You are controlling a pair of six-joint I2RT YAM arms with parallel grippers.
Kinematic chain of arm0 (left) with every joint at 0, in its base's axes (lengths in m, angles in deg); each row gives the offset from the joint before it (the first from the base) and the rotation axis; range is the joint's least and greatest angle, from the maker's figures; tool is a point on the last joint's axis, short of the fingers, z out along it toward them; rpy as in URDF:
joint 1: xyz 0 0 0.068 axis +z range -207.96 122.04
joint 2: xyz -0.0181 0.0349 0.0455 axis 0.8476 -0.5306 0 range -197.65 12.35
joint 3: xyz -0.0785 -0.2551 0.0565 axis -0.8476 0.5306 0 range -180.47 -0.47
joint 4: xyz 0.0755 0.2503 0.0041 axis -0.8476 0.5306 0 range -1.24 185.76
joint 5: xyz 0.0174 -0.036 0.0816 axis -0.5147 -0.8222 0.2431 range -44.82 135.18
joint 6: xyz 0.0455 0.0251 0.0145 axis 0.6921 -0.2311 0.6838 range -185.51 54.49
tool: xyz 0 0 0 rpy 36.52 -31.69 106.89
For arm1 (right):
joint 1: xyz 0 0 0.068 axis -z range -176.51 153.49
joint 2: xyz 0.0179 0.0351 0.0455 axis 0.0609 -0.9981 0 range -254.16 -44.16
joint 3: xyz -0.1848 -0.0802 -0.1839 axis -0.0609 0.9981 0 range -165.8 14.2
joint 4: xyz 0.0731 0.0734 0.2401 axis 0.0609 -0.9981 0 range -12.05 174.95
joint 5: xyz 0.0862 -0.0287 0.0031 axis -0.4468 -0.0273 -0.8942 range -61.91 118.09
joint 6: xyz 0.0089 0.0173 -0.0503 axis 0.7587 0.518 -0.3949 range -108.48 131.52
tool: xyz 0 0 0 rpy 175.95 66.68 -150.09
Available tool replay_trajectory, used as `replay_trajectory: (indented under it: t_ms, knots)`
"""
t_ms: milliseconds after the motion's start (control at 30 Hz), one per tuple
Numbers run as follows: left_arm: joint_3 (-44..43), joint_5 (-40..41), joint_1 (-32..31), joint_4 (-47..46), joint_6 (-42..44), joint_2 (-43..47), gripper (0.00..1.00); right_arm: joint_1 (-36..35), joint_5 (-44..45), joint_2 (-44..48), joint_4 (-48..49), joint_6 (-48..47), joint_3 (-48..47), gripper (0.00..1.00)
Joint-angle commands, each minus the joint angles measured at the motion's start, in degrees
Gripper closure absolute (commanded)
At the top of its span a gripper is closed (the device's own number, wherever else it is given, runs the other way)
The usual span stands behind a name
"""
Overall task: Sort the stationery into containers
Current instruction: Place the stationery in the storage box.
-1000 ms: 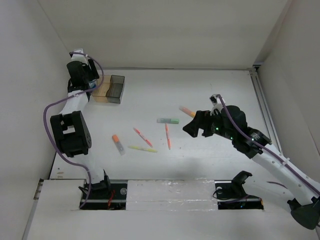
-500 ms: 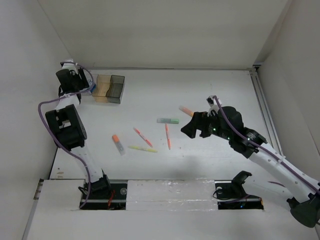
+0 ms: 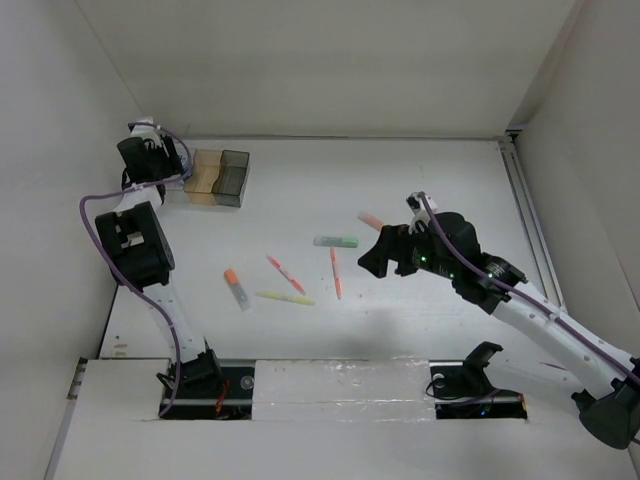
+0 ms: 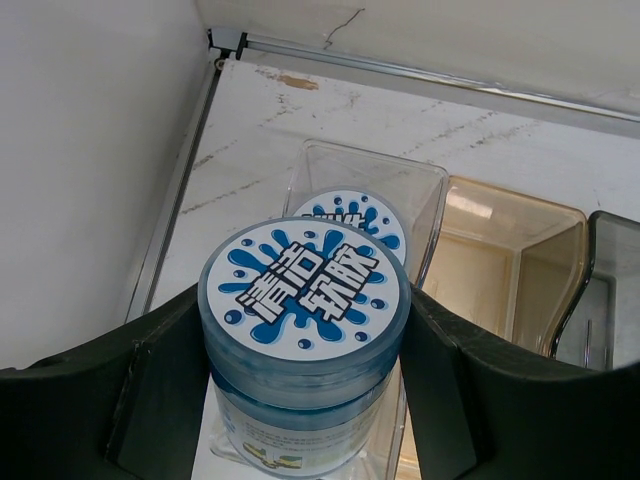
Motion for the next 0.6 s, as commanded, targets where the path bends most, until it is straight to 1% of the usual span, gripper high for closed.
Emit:
replay_trajectory:
  t_ms: [0,200,400,567]
  knots:
    - [-3.6,-1.87,-0.02,-5.5,-0.57,0.27,1.0,-0.66,0.23,0.23,3.57,-0.95,-0.53,0.0]
    - [-2.54,-1.87,-0.02,-6.73,-0.57,-0.34,1.0,-0.66,0.23,-0.3,3.57,-0.95,-0.53,0.0]
    - [-2.54,-2.39,-0.02,-7.79,-1.09,-0.96,1.0,-0.66,0.23,0.84,2.52,-0.95,-1.06,0.0]
    - [-0.79,-2.39,-0.02,-9.02,-1.09,-0.96,1.0,-0.66,0.23,1.98,2.52,-0.95,-1.06,0.0]
